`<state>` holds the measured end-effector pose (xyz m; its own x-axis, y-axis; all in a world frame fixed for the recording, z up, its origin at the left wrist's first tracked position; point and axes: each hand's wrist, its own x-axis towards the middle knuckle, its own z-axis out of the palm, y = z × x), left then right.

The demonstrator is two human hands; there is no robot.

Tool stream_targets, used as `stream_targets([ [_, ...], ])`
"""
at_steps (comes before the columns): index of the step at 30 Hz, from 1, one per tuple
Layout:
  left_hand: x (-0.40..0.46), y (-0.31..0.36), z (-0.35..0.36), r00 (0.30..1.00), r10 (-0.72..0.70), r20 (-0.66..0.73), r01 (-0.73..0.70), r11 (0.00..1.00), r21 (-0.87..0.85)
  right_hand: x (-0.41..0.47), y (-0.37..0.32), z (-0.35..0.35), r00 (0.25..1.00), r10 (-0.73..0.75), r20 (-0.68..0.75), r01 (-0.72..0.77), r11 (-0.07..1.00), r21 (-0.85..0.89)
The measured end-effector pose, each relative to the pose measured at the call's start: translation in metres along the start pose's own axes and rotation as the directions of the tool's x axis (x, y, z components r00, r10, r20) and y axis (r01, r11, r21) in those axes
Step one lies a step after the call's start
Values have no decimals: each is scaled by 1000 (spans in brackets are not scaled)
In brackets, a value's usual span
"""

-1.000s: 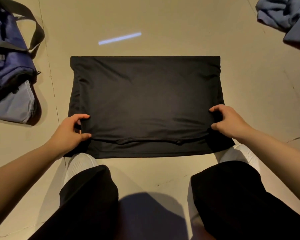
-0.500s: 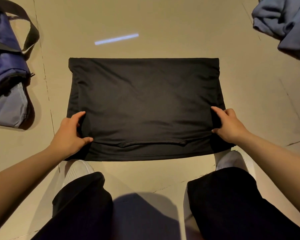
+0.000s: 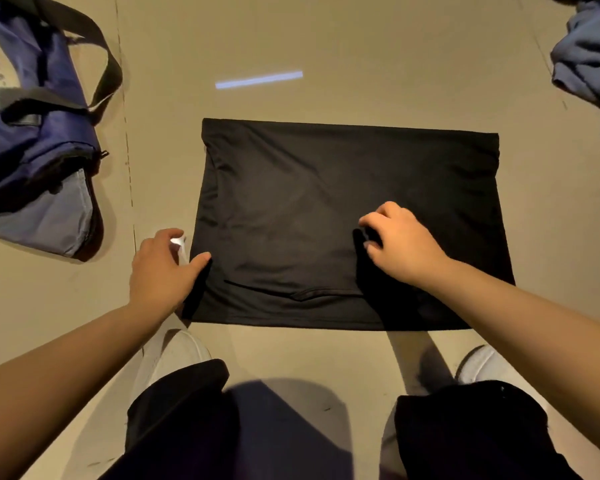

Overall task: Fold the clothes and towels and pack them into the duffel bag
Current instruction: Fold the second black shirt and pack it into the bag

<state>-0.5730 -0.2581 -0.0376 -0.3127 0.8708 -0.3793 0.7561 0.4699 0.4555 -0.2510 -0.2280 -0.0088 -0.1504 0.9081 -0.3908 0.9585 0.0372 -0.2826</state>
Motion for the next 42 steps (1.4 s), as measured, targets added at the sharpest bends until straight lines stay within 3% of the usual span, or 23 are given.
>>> stream_targets([
  [3, 8, 6, -2, 995, -68, 77, 74, 995, -74, 34, -55, 2, 976, -204, 75, 200, 978, 55],
  [5, 11, 11, 2, 986, -116, 122, 133, 981, -143, 57, -91, 3, 962, -256, 95, 248, 965, 87],
  [8, 17, 22, 6, 961, -203, 186, 245, 939, -243, 91, -136, 4, 970, -232, 70, 218, 962, 164],
  [10, 19, 28, 9, 961, -177, 213, 227, 943, -242, 114, -160, 6, 978, -203, 45, 192, 964, 186],
  [14, 11, 32, 11, 981, -105, 164, 139, 967, -212, 149, -192, 16, 989, -143, 32, 137, 979, 152],
  [19, -4, 29, 20, 953, -155, 260, 199, 969, -149, 162, -200, 31, 988, -156, 10, 156, 985, -74],
  [21, -7, 32, 20, 948, -157, 276, 212, 960, -182, 168, -195, 24, 991, -127, 50, 126, 992, 21],
  [24, -14, 47, 14, 966, -61, 252, 128, 958, -257, 165, -177, 9, 994, -49, 95, 10, 926, 377],
  [28, -31, 83, 18, 947, 142, 288, -72, 968, -240, 139, -117, -13, 994, 43, 105, -108, 633, 767],
  [32, -52, 136, 42, 840, 348, 416, -306, 937, -165, 104, -33, -43, 980, 182, 79, -162, 500, 851],
  [35, -67, 179, 66, 733, 488, 474, -494, 861, -123, 76, 25, -57, 955, 295, 39, -177, 459, 871],
  [42, -95, 268, 133, 582, 633, 510, -585, 762, -278, 41, 141, -84, 851, 525, 5, -195, 308, 931],
])
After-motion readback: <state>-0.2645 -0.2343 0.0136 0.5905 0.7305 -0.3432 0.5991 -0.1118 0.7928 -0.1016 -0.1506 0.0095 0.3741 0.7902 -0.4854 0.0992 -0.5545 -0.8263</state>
